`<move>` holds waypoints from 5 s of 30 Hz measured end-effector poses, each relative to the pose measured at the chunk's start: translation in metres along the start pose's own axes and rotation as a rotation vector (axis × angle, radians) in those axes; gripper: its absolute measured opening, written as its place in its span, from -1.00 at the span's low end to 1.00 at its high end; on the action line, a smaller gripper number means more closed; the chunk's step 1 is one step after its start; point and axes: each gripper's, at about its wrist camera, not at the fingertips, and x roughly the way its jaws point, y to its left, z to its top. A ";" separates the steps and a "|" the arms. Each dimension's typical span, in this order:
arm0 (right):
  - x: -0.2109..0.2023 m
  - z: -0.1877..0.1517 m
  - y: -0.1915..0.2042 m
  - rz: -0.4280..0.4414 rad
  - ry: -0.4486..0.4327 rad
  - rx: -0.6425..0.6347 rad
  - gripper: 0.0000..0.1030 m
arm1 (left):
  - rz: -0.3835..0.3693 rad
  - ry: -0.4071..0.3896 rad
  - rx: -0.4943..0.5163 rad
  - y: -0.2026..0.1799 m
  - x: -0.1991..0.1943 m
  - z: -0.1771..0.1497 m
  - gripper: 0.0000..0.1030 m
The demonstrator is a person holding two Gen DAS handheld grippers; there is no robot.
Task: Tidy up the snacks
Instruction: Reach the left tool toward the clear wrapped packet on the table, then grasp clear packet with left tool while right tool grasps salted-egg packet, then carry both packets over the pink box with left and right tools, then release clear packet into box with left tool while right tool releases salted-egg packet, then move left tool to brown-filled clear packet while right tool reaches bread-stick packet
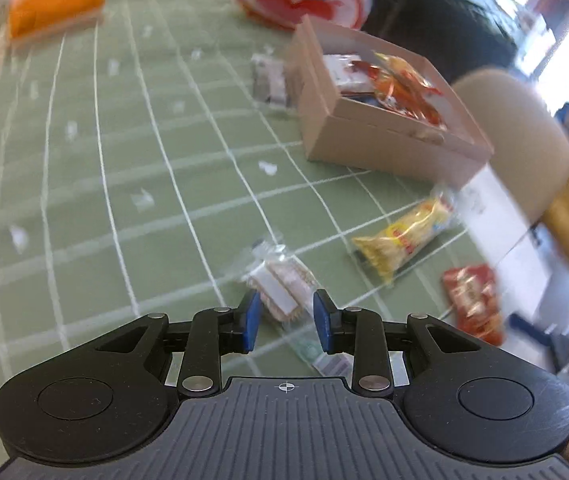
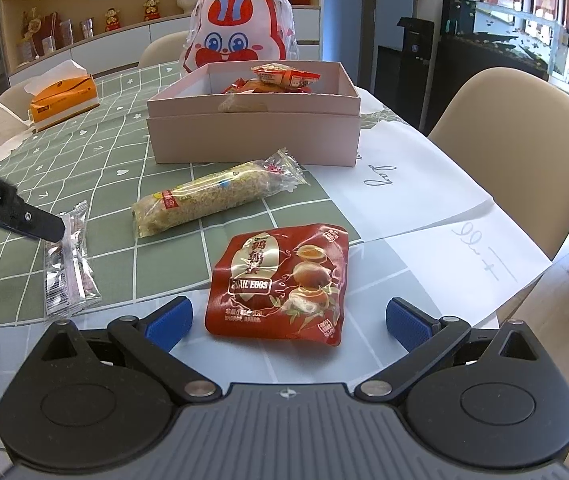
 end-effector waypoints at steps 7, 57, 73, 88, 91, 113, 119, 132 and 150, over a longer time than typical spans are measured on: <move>0.000 0.000 0.000 0.005 0.003 -0.002 1.00 | 0.018 0.004 0.103 -0.035 0.029 0.015 -0.25; 0.002 0.044 -0.005 0.058 0.142 -0.037 0.39 | -0.029 0.002 0.372 -0.046 0.004 -0.037 -0.17; -0.077 0.264 -0.066 0.051 -0.368 -0.118 0.39 | -0.164 -0.396 0.289 -0.104 -0.060 0.143 -0.17; 0.150 0.279 -0.044 0.183 0.127 -0.127 0.39 | -0.124 -0.172 0.187 -0.084 0.100 0.160 0.03; 0.181 0.271 -0.032 0.178 0.201 -0.155 0.40 | -0.137 -0.186 0.194 -0.082 0.094 0.162 -0.01; 0.125 0.258 -0.018 0.131 0.097 -0.071 0.57 | -0.302 -0.214 0.032 -0.006 0.038 0.206 -0.05; 0.093 0.217 -0.011 0.083 0.077 -0.054 0.57 | -0.157 -0.223 -0.001 0.043 0.061 0.240 -0.05; 0.052 0.126 0.000 0.018 0.190 -0.050 0.56 | -0.019 -0.070 0.400 0.009 0.162 0.256 -0.59; 0.067 0.112 0.045 0.125 0.200 -0.077 0.56 | -0.099 0.011 0.587 0.031 0.084 0.146 -0.56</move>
